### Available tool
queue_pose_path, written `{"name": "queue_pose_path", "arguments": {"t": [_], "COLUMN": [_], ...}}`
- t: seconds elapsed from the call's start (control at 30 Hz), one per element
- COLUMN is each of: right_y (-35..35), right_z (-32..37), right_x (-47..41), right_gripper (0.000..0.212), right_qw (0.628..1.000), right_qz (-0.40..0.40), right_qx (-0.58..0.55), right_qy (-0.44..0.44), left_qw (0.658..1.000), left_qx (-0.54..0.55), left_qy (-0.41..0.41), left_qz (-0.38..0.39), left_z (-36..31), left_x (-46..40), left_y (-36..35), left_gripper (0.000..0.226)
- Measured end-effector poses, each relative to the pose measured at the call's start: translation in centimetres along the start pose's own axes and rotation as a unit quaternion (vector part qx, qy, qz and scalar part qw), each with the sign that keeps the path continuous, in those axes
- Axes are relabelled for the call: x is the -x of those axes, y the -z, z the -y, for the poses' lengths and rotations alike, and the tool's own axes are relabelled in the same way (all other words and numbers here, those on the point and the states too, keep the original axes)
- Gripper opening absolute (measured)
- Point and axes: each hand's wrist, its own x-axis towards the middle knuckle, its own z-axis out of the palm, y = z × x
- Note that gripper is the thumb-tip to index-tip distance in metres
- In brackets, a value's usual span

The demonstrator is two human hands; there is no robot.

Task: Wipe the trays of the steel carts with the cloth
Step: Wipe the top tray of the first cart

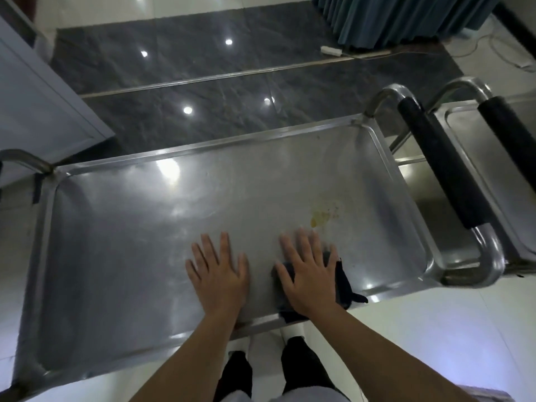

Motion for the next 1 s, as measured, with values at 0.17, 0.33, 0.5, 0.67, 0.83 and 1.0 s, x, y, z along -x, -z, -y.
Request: {"name": "queue_pose_path", "arguments": {"t": [0.17, 0.33, 0.5, 0.67, 0.83, 1.0], "right_y": [-0.4, 0.2, 1.3, 2.6, 4.4, 4.9], "right_z": [-1.2, -0.9, 0.0, 1.6, 3.0, 3.6], "right_x": [-1.2, -6.1, -12.3, -17.4, -24.8, -29.3], "right_gripper": [0.068, 0.069, 0.07, 0.072, 0.071, 0.071], "right_qw": [0.999, 0.999, 1.0, 0.999, 0.999, 0.997], "right_qz": [-0.007, -0.021, -0.002, -0.009, -0.029, -0.062], "right_qx": [0.038, 0.035, 0.029, 0.029, 0.019, 0.033], "right_qy": [0.001, -0.016, -0.002, 0.009, 0.02, 0.01], "left_qw": [0.999, 0.998, 0.998, 0.997, 0.997, 0.997], "left_qx": [-0.028, -0.038, -0.047, -0.046, -0.049, -0.047], "left_qy": [-0.005, -0.011, -0.015, -0.017, -0.015, -0.014], "left_qz": [-0.032, -0.044, -0.049, -0.055, -0.054, -0.056], "left_z": [-0.1, 0.3, 0.3, 0.3, 0.2, 0.2], "left_x": [-0.2, -0.4, -0.6, -0.7, -0.6, -0.6], "left_y": [-0.9, -1.5, -1.5, -1.3, -1.2, -1.0], "left_gripper": [0.067, 0.068, 0.07, 0.07, 0.069, 0.067]}}
